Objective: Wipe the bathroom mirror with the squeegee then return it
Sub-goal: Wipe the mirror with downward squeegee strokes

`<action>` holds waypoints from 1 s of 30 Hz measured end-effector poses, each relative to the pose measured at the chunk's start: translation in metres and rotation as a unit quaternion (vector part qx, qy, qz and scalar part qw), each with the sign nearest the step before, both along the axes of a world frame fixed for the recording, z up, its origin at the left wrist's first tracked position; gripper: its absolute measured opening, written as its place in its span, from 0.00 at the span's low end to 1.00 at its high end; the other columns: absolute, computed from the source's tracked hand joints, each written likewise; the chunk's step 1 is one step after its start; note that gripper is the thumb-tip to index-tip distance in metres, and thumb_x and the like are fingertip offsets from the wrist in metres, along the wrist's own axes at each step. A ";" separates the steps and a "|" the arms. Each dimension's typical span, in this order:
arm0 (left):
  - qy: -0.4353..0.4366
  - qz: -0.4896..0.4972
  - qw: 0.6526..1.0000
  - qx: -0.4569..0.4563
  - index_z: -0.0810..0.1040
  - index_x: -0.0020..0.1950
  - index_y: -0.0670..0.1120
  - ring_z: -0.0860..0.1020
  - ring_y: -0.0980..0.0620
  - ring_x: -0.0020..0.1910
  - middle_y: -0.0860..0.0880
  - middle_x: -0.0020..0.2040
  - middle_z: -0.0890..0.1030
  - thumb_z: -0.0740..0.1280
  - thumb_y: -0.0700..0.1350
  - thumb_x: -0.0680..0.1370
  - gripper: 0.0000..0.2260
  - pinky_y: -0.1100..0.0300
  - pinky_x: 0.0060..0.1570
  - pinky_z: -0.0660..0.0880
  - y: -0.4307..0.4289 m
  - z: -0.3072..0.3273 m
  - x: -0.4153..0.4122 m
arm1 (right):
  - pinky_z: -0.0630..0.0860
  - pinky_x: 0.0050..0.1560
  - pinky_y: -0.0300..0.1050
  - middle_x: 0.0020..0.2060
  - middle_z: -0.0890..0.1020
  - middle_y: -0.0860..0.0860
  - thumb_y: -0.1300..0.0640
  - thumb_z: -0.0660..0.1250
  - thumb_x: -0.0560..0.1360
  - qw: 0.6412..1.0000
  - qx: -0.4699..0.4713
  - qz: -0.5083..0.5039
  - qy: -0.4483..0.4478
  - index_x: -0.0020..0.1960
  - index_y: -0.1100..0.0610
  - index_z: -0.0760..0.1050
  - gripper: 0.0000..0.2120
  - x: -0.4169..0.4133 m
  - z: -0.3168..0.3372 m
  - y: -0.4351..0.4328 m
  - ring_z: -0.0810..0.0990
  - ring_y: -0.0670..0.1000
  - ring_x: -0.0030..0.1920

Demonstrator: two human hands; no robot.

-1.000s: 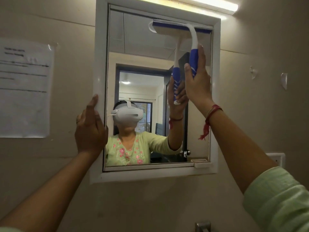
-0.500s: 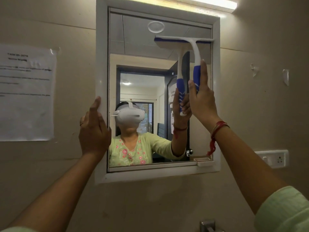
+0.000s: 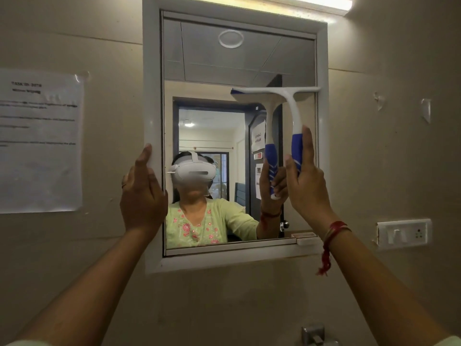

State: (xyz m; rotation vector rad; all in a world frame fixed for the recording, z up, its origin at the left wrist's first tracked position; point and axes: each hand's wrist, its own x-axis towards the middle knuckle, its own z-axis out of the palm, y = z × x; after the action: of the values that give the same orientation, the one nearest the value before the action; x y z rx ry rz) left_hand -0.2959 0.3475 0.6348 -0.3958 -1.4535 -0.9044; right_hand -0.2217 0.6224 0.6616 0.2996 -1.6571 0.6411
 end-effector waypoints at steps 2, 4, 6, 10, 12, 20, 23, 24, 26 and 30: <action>0.003 -0.004 1.000 -0.002 0.62 0.72 0.52 0.71 0.40 0.60 0.44 0.65 0.74 0.50 0.44 0.81 0.19 0.54 0.50 0.65 0.000 0.000 0.000 | 0.77 0.32 0.40 0.36 0.75 0.50 0.42 0.49 0.75 1.000 -0.003 -0.006 -0.005 0.70 0.38 0.36 0.29 0.002 -0.009 0.000 0.77 0.44 0.29; 0.004 -0.007 1.000 -0.004 0.62 0.72 0.52 0.71 0.39 0.60 0.45 0.65 0.74 0.50 0.44 0.81 0.19 0.53 0.51 0.67 0.000 0.000 0.000 | 0.78 0.34 0.42 0.36 0.75 0.51 0.42 0.49 0.75 1.000 -0.003 -0.012 -0.011 0.71 0.38 0.36 0.29 0.004 -0.017 -0.001 0.76 0.45 0.30; 0.003 -0.008 1.000 0.000 0.62 0.72 0.52 0.71 0.39 0.60 0.45 0.66 0.74 0.50 0.44 0.81 0.19 0.51 0.51 0.69 0.000 0.001 0.001 | 0.79 0.35 0.45 0.37 0.76 0.53 0.42 0.49 0.75 1.000 -0.004 -0.016 -0.018 0.70 0.37 0.36 0.29 0.005 -0.025 -0.001 0.77 0.47 0.30; -0.003 -0.009 1.000 0.005 0.62 0.72 0.53 0.71 0.40 0.61 0.46 0.66 0.73 0.50 0.45 0.81 0.19 0.48 0.53 0.70 -0.001 0.001 0.002 | 0.80 0.34 0.45 0.35 0.76 0.52 0.44 0.50 0.77 1.000 -0.003 -0.015 -0.020 0.71 0.38 0.36 0.29 0.006 -0.038 -0.002 0.77 0.47 0.30; -0.003 -0.009 1.000 0.004 0.62 0.72 0.53 0.71 0.41 0.61 0.48 0.67 0.73 0.50 0.45 0.81 0.19 0.50 0.54 0.69 -0.001 0.001 0.002 | 0.81 0.36 0.49 0.36 0.78 0.55 0.46 0.52 0.78 0.999 -0.005 -0.014 -0.031 0.71 0.37 0.36 0.29 0.008 -0.044 -0.003 0.79 0.49 0.31; -0.002 -0.014 1.000 0.003 0.62 0.72 0.53 0.72 0.40 0.60 0.48 0.66 0.74 0.50 0.44 0.81 0.19 0.52 0.54 0.68 -0.002 0.000 0.001 | 0.75 0.29 0.37 0.31 0.75 0.47 0.40 0.48 0.75 0.999 -0.003 -0.015 -0.039 0.69 0.32 0.34 0.29 0.015 -0.071 -0.004 0.76 0.43 0.27; 0.000 -0.014 1.000 0.003 0.62 0.72 0.54 0.72 0.40 0.60 0.48 0.66 0.74 0.50 0.44 0.81 0.19 0.51 0.53 0.69 -0.002 0.000 0.000 | 0.67 0.26 0.29 0.28 0.70 0.43 0.39 0.48 0.75 0.999 0.000 -0.026 -0.035 0.69 0.33 0.35 0.29 0.018 -0.082 -0.005 0.74 0.40 0.24; 0.000 -0.014 1.000 0.003 0.62 0.72 0.54 0.72 0.40 0.60 0.47 0.66 0.73 0.50 0.44 0.81 0.19 0.50 0.54 0.69 -0.002 0.000 0.000 | 0.66 0.26 0.29 0.28 0.70 0.43 0.39 0.48 0.75 0.999 0.000 -0.027 -0.036 0.69 0.34 0.35 0.29 0.020 -0.086 -0.005 0.73 0.41 0.23; -0.001 -0.013 1.000 0.003 0.61 0.72 0.54 0.72 0.41 0.60 0.47 0.66 0.74 0.50 0.44 0.81 0.19 0.50 0.53 0.69 -0.002 0.001 0.000 | 0.66 0.26 0.31 0.29 0.70 0.44 0.39 0.48 0.75 0.999 -0.001 -0.026 -0.040 0.68 0.31 0.34 0.29 0.022 -0.094 -0.006 0.72 0.42 0.24; -0.001 -0.011 1.000 0.002 0.62 0.72 0.53 0.71 0.40 0.60 0.47 0.66 0.74 0.51 0.43 0.82 0.19 0.53 0.52 0.68 -0.002 0.000 0.000 | 0.65 0.25 0.30 0.30 0.69 0.42 0.42 0.50 0.76 0.998 0.005 -0.032 -0.046 0.67 0.29 0.32 0.30 0.025 -0.108 -0.007 0.71 0.41 0.24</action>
State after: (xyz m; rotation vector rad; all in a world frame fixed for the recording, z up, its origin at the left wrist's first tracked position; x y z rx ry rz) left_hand -0.2956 0.3458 0.6349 -0.4074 -1.4521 -0.9253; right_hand -0.1962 0.6158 0.5534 0.2259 -1.7510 0.6061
